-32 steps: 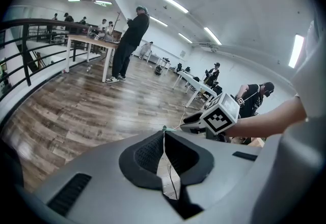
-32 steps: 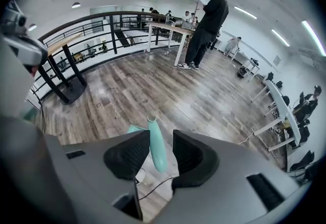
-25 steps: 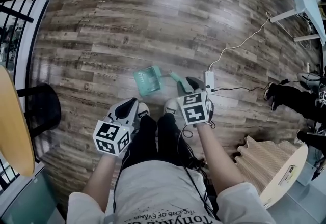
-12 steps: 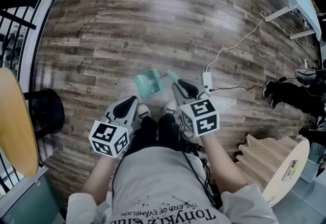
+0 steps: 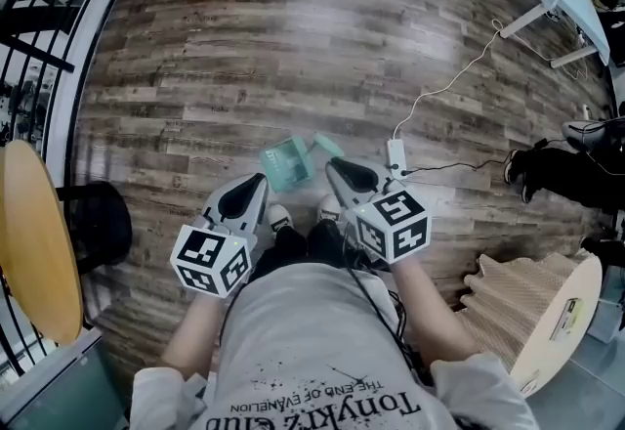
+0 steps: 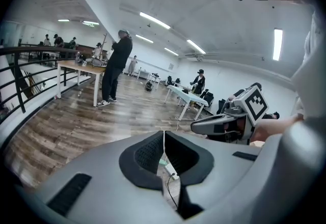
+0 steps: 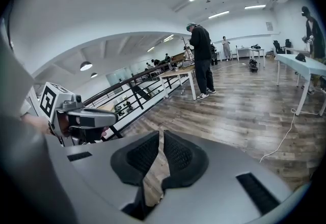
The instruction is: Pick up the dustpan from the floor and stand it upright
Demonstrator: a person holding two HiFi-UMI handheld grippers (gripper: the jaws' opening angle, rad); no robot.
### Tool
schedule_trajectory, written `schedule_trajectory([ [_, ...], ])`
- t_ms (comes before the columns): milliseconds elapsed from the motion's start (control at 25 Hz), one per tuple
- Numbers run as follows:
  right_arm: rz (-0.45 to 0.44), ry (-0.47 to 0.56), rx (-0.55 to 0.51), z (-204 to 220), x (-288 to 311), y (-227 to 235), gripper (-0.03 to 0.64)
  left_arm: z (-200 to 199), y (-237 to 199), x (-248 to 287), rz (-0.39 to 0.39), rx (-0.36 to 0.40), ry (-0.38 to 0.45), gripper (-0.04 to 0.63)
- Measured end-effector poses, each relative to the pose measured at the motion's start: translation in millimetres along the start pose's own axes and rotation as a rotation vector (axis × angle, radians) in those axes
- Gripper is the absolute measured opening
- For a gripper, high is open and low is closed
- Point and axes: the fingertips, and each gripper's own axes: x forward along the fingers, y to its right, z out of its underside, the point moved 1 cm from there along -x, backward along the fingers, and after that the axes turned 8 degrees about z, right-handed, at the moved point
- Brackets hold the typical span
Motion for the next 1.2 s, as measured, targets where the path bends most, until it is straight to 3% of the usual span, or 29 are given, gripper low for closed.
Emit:
schedule_trajectory([
  [280,-0.020,0.025,0.068,-3,-20,6,0.046,3,22,3,0.014,0.020,-0.022,0.031],
  [600,-0.011,0.041,0.009,-11,-23,-4,0.026,-1,33,6,0.028,0.028,-0.017,0.031],
  [1200,-0.047,0.032,0.043,-13,-22,0,0.026,-2,33,9,0.016,0.019,-0.018,0.031],
])
